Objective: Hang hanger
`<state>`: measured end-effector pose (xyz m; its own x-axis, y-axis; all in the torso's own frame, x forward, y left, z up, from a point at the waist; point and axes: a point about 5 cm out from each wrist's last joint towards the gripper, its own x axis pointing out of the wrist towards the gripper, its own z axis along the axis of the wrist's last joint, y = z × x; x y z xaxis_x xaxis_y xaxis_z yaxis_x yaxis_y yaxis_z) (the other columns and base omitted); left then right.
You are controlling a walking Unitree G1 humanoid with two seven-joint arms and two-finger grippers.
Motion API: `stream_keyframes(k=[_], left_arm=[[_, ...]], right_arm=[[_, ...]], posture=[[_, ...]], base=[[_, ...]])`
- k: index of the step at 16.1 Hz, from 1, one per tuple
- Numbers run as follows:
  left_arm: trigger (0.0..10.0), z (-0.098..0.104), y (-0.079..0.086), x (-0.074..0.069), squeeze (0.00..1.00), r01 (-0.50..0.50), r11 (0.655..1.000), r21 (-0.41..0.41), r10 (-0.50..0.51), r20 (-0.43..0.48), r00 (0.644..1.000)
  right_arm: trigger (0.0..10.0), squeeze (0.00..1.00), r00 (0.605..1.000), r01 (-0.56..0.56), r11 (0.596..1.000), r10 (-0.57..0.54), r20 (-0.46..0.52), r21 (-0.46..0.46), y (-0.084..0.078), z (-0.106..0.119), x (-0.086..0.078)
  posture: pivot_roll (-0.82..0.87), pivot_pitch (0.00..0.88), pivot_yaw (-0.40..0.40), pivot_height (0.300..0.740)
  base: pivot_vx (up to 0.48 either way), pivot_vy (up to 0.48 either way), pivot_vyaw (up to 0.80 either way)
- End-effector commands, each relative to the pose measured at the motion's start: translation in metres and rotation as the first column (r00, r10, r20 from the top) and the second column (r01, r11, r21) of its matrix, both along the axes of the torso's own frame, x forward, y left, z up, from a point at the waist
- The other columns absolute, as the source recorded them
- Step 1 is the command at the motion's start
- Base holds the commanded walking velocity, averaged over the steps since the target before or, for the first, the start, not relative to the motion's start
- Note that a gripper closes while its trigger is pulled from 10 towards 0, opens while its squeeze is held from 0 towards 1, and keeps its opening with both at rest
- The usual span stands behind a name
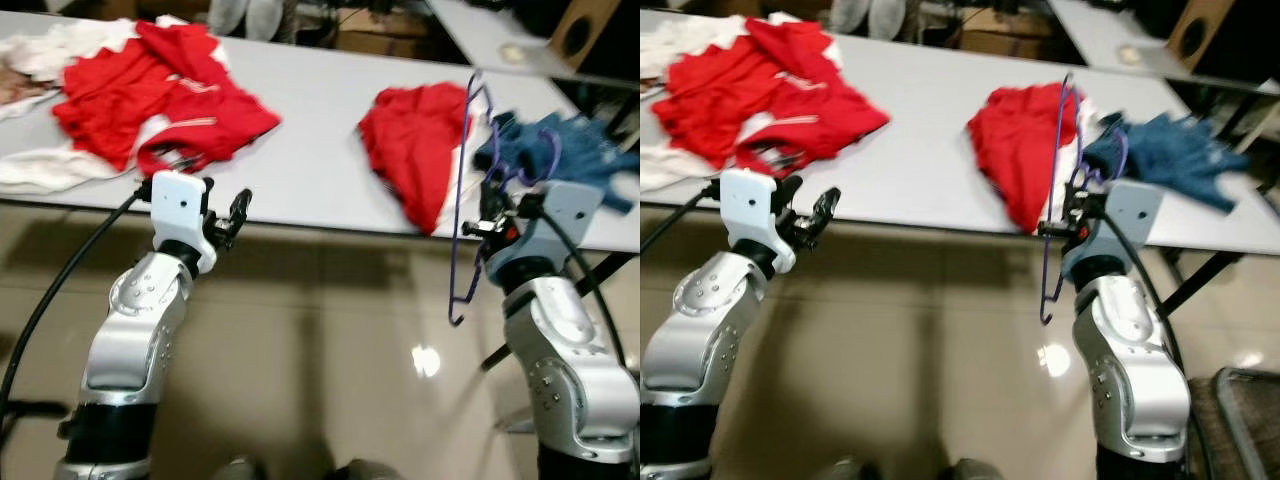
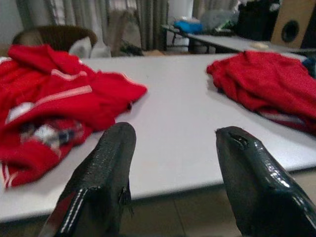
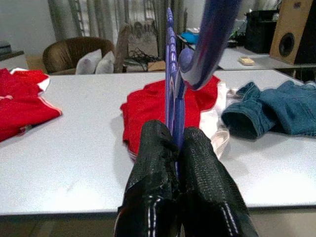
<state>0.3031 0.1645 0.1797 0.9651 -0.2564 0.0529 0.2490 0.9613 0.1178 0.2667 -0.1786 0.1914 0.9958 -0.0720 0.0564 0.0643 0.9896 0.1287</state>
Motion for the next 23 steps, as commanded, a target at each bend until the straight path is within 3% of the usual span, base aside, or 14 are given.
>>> stream_keyframes(k=[1,8,14,17,19,23], left_arm=[[10.0,0.003,-0.007,-0.001,0.00,0.022,1.000,0.021,-0.023,0.004,1.000],[10.0,0.001,-0.017,-0.004,0.00,0.045,0.999,0.000,-0.045,-0.022,0.999],[10.0,0.003,-0.025,-0.006,0.00,0.090,0.996,0.014,-0.089,-0.019,0.996],[10.0,-0.004,-0.022,-0.008,0.00,0.067,0.998,0.004,-0.066,-0.041,0.997],[10.0,-0.012,-0.010,-0.012,0.00,0.018,1.000,-0.024,-0.018,-0.030,0.999],[10.0,-0.012,-0.002,-0.006,0.00,0.008,0.999,-0.048,-0.008,-0.003,1.000]], right_arm=[[10.0,0.00,1.000,0.014,1.000,-0.014,0.009,0.011,-0.004,0.003,-0.002],[10.0,0.00,1.000,0.006,1.000,-0.006,-0.006,0.013,-0.003,0.000,-0.002],[10.0,0.00,1.000,0.014,0.999,-0.014,-0.017,0.032,-0.003,-0.004,-0.002],[10.0,0.00,0.999,-0.003,0.999,0.005,-0.045,0.041,0.000,-0.012,-0.003],[10.0,0.00,0.997,-0.056,0.998,0.056,-0.052,-0.011,0.005,-0.020,-0.003],[10.0,0.00,0.991,-0.106,0.994,0.104,-0.081,-0.021,0.012,-0.033,0.001]], posture=[[-0.15,0.102,-0.115,0.740],[-0.16,0.104,-0.124,0.740],[-0.15,0.090,-0.112,0.740],[-0.15,0.081,-0.093,0.740],[-0.15,0.062,-0.062,0.740],[-0.13,0.010,-0.042,0.740]], base=[[0.000,0.382,0.00],[0.000,0.372,0.00],[0.000,0.000,0.00],[0.000,0.000,-0.47],[0.000,0.000,0.00],[0.200,0.000,0.00]])
